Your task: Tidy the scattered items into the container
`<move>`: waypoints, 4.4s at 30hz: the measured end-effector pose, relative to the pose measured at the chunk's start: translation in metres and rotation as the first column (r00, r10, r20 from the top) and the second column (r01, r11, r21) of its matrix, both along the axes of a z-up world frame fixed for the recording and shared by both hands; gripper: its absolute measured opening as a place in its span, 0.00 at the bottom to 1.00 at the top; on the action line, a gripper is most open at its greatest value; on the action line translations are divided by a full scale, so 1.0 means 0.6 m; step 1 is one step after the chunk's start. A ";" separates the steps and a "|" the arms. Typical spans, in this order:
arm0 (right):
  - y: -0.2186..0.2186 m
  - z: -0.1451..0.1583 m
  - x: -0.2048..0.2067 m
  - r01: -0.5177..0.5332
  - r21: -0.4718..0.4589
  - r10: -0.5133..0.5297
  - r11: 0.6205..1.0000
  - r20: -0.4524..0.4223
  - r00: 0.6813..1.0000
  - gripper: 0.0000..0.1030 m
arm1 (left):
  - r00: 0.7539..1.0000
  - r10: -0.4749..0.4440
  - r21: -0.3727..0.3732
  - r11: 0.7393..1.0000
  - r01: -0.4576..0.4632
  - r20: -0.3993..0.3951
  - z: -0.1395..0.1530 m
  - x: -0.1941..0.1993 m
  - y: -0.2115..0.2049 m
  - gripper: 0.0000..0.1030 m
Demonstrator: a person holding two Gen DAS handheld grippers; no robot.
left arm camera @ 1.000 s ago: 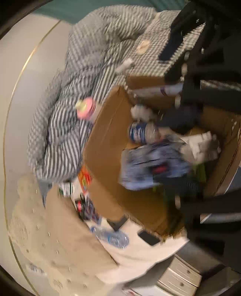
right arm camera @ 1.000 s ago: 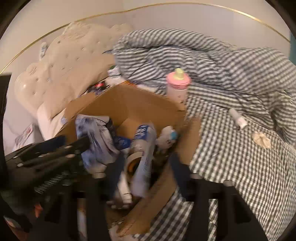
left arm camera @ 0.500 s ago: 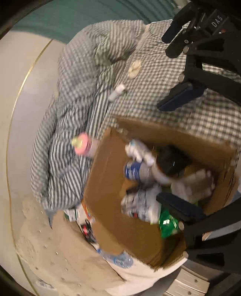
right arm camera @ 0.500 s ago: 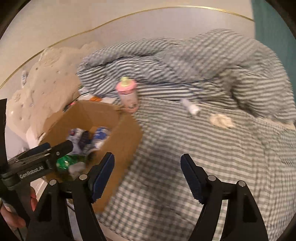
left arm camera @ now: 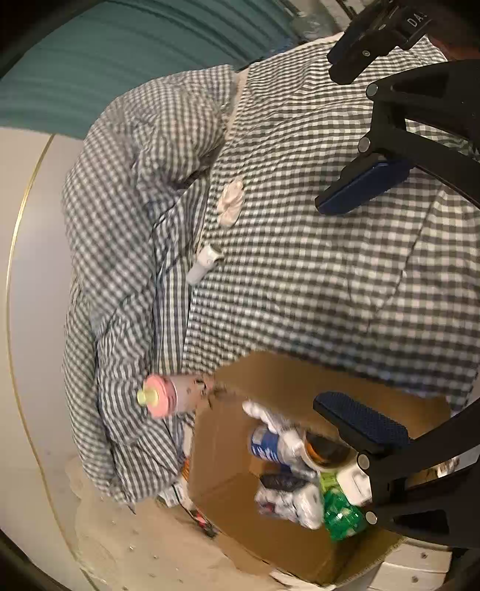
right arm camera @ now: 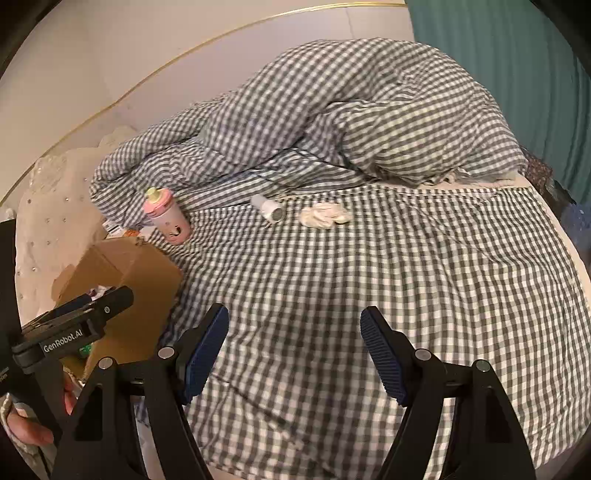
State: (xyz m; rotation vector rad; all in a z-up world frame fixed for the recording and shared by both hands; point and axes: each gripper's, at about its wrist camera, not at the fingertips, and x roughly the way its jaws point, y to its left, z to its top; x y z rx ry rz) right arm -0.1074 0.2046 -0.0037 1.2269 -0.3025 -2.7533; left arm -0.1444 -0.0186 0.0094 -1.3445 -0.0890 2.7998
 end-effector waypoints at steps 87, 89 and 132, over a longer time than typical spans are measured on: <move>-0.016 0.066 -0.189 -0.051 0.168 0.064 0.984 -0.074 0.995 0.09 | 0.999 -0.045 -0.030 0.999 0.045 0.008 0.051 -0.204 0.067 0.47; -0.053 0.100 -0.154 -0.076 0.170 0.095 0.982 -0.107 0.990 0.09 | 0.999 -0.043 -0.025 0.999 0.042 -0.023 0.082 -0.166 0.042 0.47; -0.350 0.043 -0.029 -0.147 0.209 0.162 0.967 -0.060 0.985 0.91 | 0.983 0.179 -0.038 0.983 -0.180 -0.048 0.050 0.047 -0.302 1.00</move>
